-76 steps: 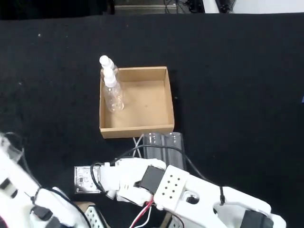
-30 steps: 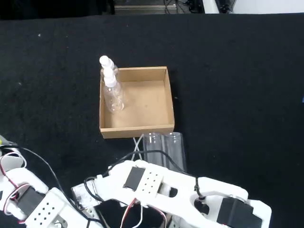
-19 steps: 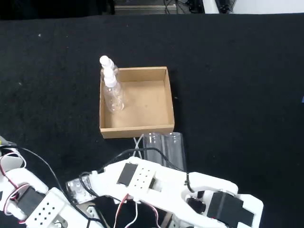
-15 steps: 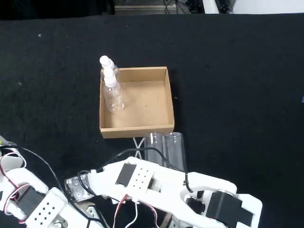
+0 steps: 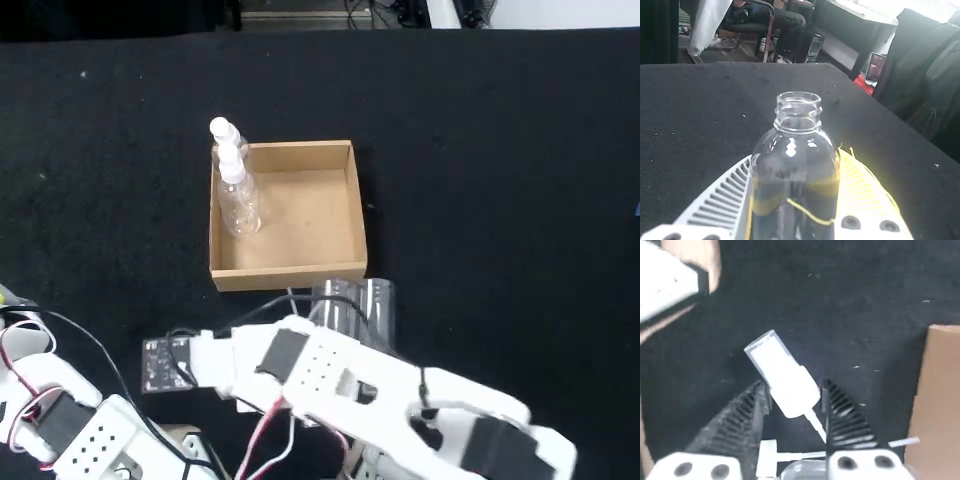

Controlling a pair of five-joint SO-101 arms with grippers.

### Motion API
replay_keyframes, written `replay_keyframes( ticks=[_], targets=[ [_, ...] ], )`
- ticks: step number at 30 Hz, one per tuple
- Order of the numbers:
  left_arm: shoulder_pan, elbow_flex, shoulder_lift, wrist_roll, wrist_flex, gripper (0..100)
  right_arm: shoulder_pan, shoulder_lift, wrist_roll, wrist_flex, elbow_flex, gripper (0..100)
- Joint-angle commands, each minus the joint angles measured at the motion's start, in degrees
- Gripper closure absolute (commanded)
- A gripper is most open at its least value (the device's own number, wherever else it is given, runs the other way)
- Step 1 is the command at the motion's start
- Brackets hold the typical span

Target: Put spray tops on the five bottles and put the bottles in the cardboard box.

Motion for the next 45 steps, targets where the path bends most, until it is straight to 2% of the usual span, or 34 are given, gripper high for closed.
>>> replay_keyframes(
  ticks=[1,5,12,16,19,23,29,34,40,45],
  targets=[
    [0.4,-1.2,-1.0,-0.1,0.3,96,1.8,-8.5,-5.1,-1.3,1.4,92.0],
    [0.0,-1.1,-1.0,-0.1,0.4,96,2.0,-14.8,-10.4,-2.7,3.8,92.0],
    [0.0,0.0,-1.0,-0.1,0.2,96,9.2,-19.8,-12.1,-2.6,4.0,92.0],
    [0.0,0.0,-1.0,-0.1,0.2,96,13.5,-20.2,-20.0,-4.7,3.5,92.0],
    [0.0,0.0,-1.0,-0.1,0.2,96,13.8,-20.4,-22.9,-5.0,3.1,92.0],
    [0.0,0.1,-1.0,-0.1,0.5,96,14.7,-24.3,-25.7,-1.1,0.6,92.0],
    [0.0,0.1,-1.0,-0.1,0.5,96,21.1,-32.7,-27.1,8.0,-4.1,92.0],
    [0.5,0.2,-1.0,-0.1,0.4,96,33.7,-33.9,-26.7,11.0,-7.0,92.0],
    [0.7,0.2,-1.0,-0.1,0.3,96,55.8,-33.9,-23.8,15.5,-10.6,92.0],
    [8.4,2.2,-1.0,-0.4,0.3,96,73.7,-30.5,-23.1,15.4,-10.4,91.7]
  ],
)
